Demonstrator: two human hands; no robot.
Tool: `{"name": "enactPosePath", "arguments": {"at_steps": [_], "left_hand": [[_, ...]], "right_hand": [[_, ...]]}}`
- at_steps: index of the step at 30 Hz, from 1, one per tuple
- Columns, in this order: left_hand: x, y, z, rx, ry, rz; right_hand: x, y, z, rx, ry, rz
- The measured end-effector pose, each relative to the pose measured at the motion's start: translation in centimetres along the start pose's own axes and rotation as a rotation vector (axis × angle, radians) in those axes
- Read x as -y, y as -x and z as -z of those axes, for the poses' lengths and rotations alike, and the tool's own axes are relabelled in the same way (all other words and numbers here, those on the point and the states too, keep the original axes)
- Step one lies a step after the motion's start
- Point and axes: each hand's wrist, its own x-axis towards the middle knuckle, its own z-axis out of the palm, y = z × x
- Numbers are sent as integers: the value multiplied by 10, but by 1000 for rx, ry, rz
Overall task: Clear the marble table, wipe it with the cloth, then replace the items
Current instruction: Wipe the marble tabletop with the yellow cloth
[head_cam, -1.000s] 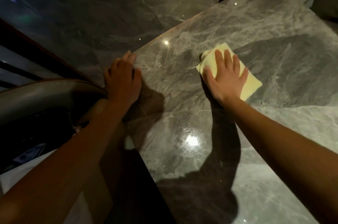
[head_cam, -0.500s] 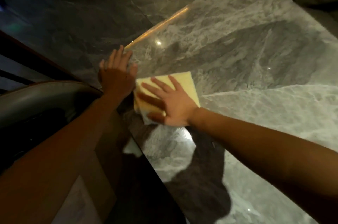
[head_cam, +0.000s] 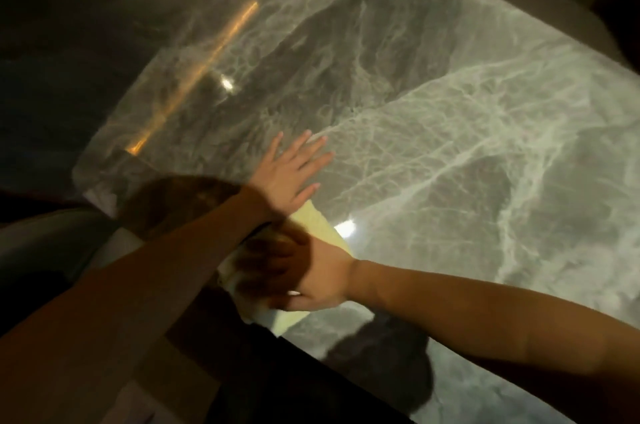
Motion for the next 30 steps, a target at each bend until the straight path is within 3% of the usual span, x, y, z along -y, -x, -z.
{"name": "enactPosePath", "arguments": {"at_steps": [6,11,15,30], "left_hand": [[-53,-35,-7,27,9,-200],[-89,-49,-14,-11,-4,-338],[-105,-54,-19,-40,33,-325],[-184,-81,-6,10,69,-473]], "right_hand": [[26,73,-15,182,5,-89],[55,139,-28,169,206,-187],[69,186,-35,170,290,-229],[156,336,-41,123,274,-671]]}}
